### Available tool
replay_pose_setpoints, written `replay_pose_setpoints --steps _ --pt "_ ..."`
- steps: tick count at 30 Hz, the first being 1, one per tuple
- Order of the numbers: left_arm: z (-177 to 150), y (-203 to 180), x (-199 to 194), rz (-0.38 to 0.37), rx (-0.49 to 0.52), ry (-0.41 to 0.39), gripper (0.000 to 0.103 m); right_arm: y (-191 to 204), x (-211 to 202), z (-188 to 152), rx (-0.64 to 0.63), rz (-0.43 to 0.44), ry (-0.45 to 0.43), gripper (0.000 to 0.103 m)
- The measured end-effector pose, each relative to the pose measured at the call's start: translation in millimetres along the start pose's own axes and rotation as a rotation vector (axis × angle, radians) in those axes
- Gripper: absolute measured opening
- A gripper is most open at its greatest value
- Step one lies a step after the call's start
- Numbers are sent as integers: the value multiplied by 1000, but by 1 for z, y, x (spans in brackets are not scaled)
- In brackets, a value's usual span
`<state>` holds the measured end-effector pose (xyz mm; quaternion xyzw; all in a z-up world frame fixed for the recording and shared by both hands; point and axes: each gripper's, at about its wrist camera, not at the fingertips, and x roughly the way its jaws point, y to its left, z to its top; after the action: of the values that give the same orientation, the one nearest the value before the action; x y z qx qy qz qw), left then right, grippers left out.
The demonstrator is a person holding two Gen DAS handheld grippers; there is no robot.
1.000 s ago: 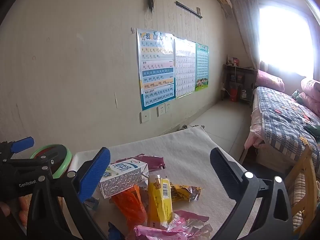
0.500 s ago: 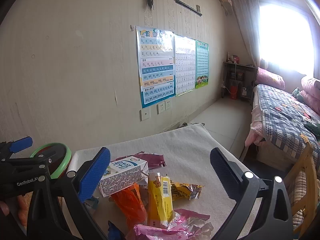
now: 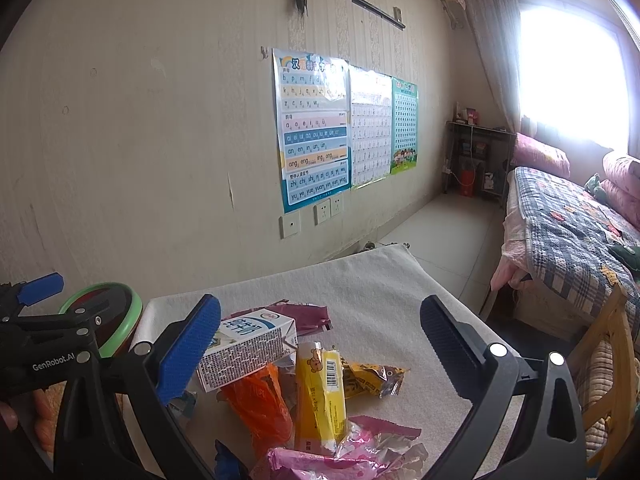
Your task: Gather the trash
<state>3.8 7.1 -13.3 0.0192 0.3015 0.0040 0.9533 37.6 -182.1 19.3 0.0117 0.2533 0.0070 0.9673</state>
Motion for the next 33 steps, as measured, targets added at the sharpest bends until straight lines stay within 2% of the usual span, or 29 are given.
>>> replay_pose_setpoints --steps 33 --pt "1 3 1 17 -11 10 98 0 2 -2 -6 -3 3 96"
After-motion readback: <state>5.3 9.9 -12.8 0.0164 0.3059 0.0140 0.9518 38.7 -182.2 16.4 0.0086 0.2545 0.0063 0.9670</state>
